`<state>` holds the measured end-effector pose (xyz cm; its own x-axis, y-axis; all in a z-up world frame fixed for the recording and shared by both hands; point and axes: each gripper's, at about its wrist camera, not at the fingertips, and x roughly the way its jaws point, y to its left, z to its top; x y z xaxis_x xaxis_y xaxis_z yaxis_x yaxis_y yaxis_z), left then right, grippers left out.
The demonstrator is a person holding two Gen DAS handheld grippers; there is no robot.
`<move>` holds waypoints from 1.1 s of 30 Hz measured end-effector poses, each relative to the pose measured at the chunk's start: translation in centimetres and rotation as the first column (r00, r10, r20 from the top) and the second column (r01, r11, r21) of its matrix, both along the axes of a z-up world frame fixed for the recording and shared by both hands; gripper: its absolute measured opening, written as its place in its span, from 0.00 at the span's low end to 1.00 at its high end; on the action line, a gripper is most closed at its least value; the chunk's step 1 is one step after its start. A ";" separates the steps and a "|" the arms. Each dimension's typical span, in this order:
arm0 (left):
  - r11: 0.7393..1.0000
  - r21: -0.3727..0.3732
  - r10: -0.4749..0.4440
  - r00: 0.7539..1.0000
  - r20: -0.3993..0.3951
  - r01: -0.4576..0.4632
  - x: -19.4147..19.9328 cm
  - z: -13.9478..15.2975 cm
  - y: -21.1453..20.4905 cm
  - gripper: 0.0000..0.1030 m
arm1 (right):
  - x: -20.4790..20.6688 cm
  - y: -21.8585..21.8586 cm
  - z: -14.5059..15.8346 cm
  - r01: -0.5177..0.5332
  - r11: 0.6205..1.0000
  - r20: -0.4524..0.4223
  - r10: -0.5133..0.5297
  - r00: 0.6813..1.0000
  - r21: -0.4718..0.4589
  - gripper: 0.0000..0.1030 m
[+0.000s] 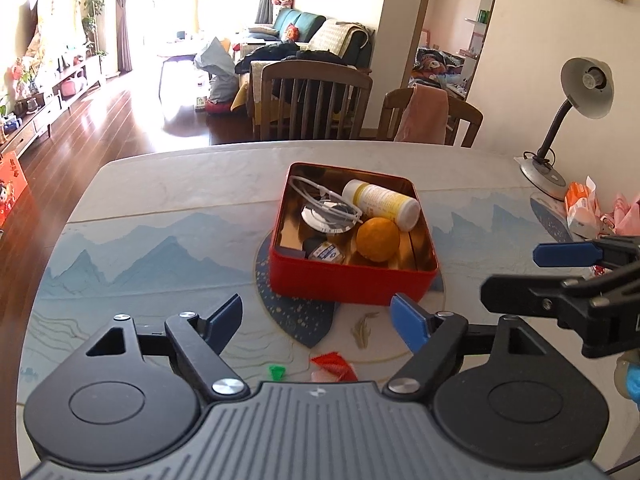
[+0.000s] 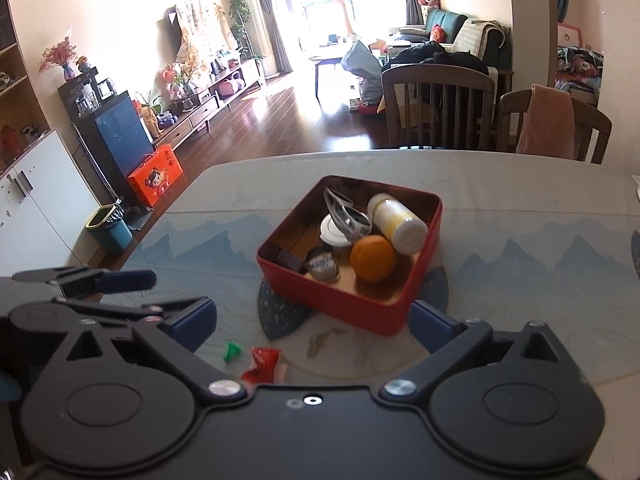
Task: Organize rigid objects
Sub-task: 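Withdraw both tools from the tin toward the green pawn and pink tube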
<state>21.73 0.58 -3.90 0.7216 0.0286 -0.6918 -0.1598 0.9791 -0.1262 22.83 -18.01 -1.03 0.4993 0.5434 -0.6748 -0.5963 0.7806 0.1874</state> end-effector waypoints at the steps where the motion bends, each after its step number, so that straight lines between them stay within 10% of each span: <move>1: 1.000 0.003 0.001 1.000 -0.001 -0.001 -0.3 -0.1 0.1 0.80 | -0.4 -0.1 -0.2 0.001 1.000 0.002 -0.001 1.000 -0.003 1.00; 21: 0.995 -0.003 0.103 0.988 -0.115 -0.104 -2.8 -6.2 2.5 0.80 | -1.5 -3.7 -7.2 0.055 0.988 0.001 -0.055 0.998 -0.146 0.99; 33: 0.993 0.024 0.121 0.975 -0.184 -0.118 -0.3 -10.0 2.4 0.80 | 0.8 -3.1 -10.9 -0.014 0.975 -0.063 0.000 0.998 -0.222 0.74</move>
<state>21.40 2.93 -13.94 0.5720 0.1169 -0.8119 -0.2950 0.9529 -0.0706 23.58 -21.13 -11.96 0.4493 0.3794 -0.8088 -0.5944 0.8028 0.0463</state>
